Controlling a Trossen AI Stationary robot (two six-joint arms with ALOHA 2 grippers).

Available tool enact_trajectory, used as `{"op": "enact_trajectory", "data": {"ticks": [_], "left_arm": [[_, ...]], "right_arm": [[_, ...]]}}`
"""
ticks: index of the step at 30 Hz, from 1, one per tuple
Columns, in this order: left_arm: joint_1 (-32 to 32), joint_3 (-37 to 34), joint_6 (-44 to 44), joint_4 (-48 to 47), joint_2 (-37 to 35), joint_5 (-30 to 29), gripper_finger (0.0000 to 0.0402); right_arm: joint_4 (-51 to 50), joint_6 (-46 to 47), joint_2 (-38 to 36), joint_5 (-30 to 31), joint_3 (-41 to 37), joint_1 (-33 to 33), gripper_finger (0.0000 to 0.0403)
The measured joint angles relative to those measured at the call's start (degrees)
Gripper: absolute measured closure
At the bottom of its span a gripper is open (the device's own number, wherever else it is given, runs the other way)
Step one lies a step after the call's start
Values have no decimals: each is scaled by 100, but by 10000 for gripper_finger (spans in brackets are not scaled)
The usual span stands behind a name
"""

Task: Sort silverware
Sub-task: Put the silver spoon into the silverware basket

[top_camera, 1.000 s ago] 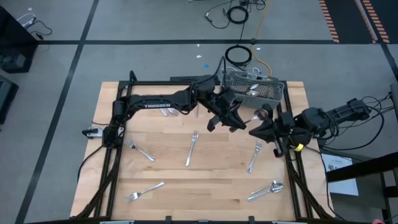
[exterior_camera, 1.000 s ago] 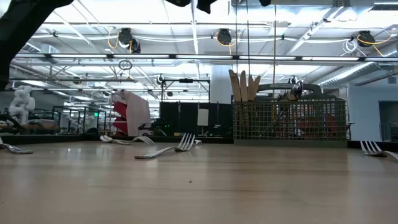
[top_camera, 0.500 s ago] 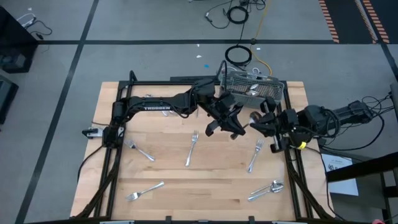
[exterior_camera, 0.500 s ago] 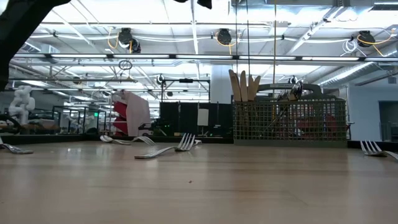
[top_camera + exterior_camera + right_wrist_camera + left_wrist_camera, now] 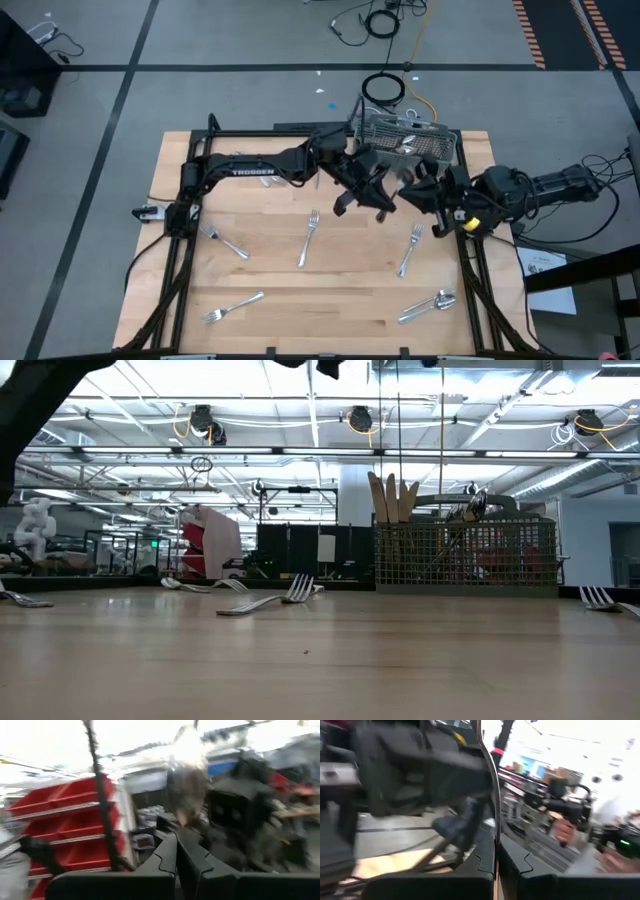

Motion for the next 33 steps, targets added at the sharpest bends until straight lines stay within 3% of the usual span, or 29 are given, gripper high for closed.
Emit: {"op": "enact_trajectory", "data": {"ticks": [7,10,14,16,25,33], "left_arm": [[544,0,-4,31,-41,-573,393],[793,0,158,-148,-41,-1289,393],[1055,0,1131,-349,-39,-2658,393],[1131,0,1445,-51,29,-3042,393],[1331,-4,1485,1080,1020,-3277,393],[1329,-4,2109,1620,1600,-4305,393]], "right_arm": [[-1731,1080,-353,2142,-8,91,402],[-2178,1592,-294,2677,-8,161,403],[-2223,1732,-198,2735,-8,217,403],[-2223,1734,-187,2740,-8,217,403],[-2234,1647,-238,2874,-8,217,403],[-2249,1633,-247,2872,-8,219,403]]}}
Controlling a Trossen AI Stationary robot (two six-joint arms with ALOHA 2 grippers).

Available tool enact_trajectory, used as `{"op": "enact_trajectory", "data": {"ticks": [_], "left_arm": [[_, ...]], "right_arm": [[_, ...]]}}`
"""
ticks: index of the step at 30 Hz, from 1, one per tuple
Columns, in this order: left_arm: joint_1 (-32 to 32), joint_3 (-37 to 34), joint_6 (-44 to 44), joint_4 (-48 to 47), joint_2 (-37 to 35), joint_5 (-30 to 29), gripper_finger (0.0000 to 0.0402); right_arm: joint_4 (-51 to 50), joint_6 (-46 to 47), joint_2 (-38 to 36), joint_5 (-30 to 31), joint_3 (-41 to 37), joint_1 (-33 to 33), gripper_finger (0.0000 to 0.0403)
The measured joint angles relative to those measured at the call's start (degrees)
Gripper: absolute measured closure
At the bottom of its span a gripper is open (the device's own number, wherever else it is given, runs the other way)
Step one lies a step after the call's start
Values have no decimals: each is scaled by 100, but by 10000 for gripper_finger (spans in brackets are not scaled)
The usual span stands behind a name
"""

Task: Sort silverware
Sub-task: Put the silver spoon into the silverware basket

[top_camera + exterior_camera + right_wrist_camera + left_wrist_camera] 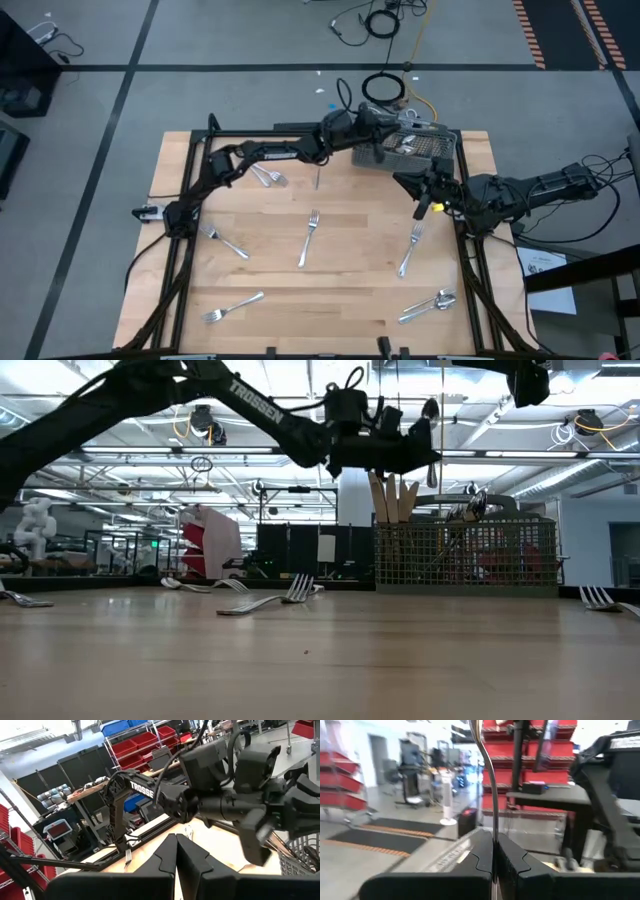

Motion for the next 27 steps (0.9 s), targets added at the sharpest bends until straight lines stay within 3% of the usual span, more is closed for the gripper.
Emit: {"op": "enact_trajectory", "data": {"ticks": [11,23,27], "left_arm": [[91,698,6,-241,512,-299,393],[81,717,138,-386,512,-294,391],[81,717,135,-392,512,-292,375]], "right_arm": [[-179,205,0,-2,2,0,403],[-175,251,0,-8,2,2,403],[-175,251,0,-13,2,2,403]]}}
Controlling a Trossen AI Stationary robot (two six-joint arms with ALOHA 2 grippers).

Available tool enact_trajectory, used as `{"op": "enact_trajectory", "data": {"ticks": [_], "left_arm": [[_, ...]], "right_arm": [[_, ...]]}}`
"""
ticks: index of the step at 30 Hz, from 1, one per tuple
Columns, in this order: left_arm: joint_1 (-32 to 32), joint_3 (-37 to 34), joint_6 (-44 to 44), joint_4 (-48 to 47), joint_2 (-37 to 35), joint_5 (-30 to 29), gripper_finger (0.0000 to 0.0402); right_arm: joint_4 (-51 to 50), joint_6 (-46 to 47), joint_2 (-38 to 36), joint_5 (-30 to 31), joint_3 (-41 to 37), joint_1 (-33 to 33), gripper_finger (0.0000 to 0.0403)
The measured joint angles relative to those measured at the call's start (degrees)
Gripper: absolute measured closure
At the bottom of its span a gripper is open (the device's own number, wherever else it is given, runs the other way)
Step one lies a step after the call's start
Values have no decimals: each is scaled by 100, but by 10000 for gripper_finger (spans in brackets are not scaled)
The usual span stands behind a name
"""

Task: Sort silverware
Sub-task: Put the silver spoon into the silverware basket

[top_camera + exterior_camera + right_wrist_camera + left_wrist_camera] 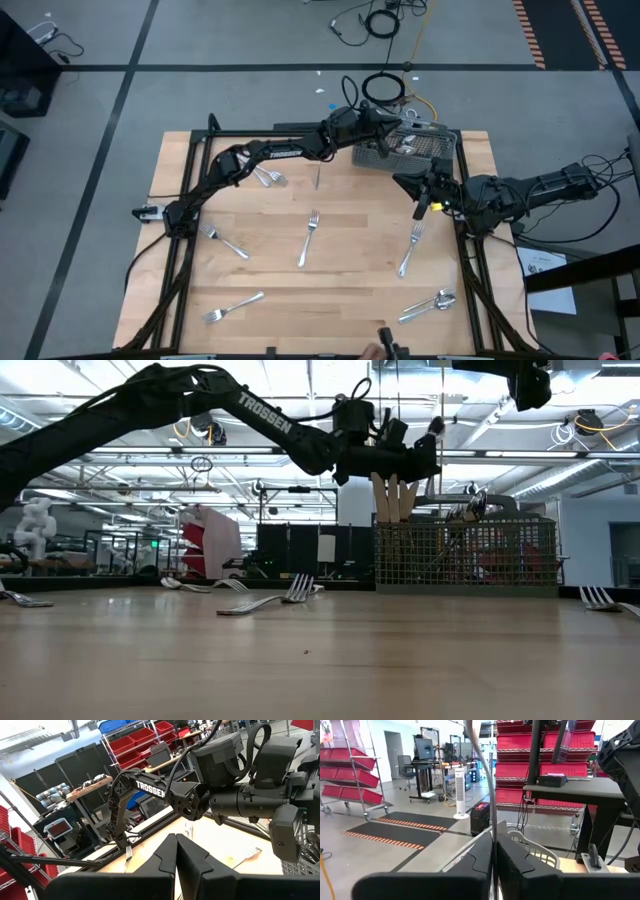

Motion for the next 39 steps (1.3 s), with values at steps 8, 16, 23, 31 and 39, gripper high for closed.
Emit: {"op": "enact_trajectory", "data": {"ticks": [8,16,23,31,39], "left_arm": [[0,0,-3,-84,0,4,353],[0,0,-5,-97,0,15,352],[0,0,-5,-167,-35,17,351],[0,-2,3,-858,-650,17,351],[-25,7,65,-2031,-1649,77,351]], "right_arm": [[0,0,0,-17,0,-1,403],[4,0,0,-43,0,0,403],[9,0,0,-42,0,0,403],[-37,14,0,-202,2,2,403],[-696,400,0,-208,2,0,403]]}}
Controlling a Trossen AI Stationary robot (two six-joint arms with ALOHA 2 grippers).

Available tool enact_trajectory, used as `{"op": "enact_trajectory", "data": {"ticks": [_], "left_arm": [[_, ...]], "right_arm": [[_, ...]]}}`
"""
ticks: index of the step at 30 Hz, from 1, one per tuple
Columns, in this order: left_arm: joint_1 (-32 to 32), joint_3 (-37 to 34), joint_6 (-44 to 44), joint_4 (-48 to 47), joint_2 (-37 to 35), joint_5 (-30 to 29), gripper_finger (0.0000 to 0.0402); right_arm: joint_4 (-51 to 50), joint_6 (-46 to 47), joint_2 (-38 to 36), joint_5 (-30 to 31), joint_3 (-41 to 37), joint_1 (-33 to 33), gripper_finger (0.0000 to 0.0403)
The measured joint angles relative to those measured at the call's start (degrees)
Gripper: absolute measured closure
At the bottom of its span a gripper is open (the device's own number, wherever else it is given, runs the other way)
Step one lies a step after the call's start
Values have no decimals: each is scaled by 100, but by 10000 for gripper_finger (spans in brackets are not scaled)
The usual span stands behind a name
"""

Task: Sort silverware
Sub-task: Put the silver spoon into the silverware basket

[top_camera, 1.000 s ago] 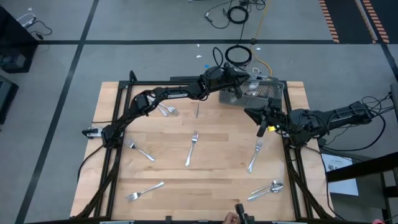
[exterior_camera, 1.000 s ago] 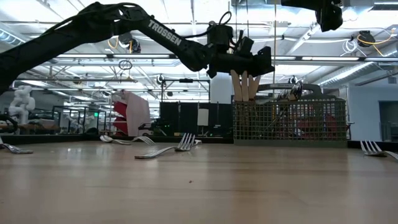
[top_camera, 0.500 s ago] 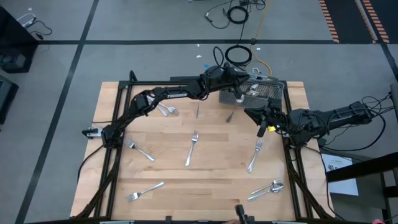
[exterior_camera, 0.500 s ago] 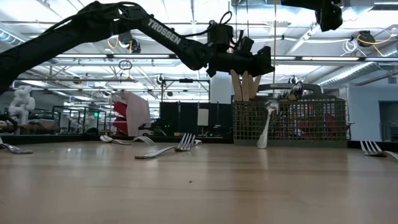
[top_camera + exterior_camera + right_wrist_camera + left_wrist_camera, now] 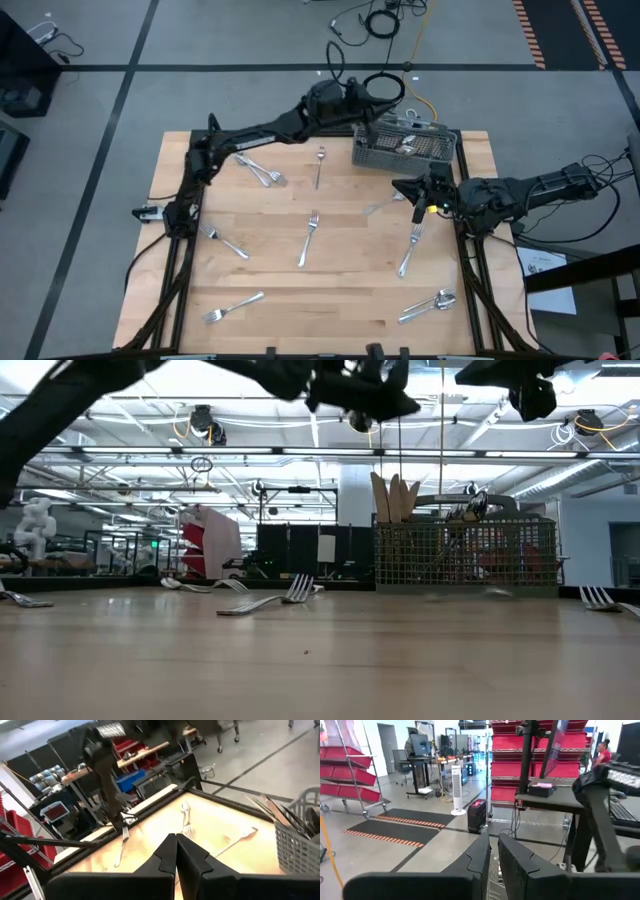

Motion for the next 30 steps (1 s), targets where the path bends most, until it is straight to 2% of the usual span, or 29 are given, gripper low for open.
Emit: {"op": "enact_trajectory", "data": {"ticks": [6,13,16,23,30], "left_arm": [[-222,-9,429,-1515,-463,140,351],[-625,-239,396,-2695,-486,266,351],[-884,-536,394,-2764,-478,293,351],[-1431,-1168,392,-2237,-172,196,351],[-1755,-1172,151,-1725,687,-470,351]], "right_arm": [[-14,-145,0,-1,0,0,403],[19,-498,-323,-353,0,0,403],[23,-605,-521,-578,0,0,403],[-66,-723,-734,-776,0,0,403],[-257,-667,-774,-1478,0,0,403]]}}
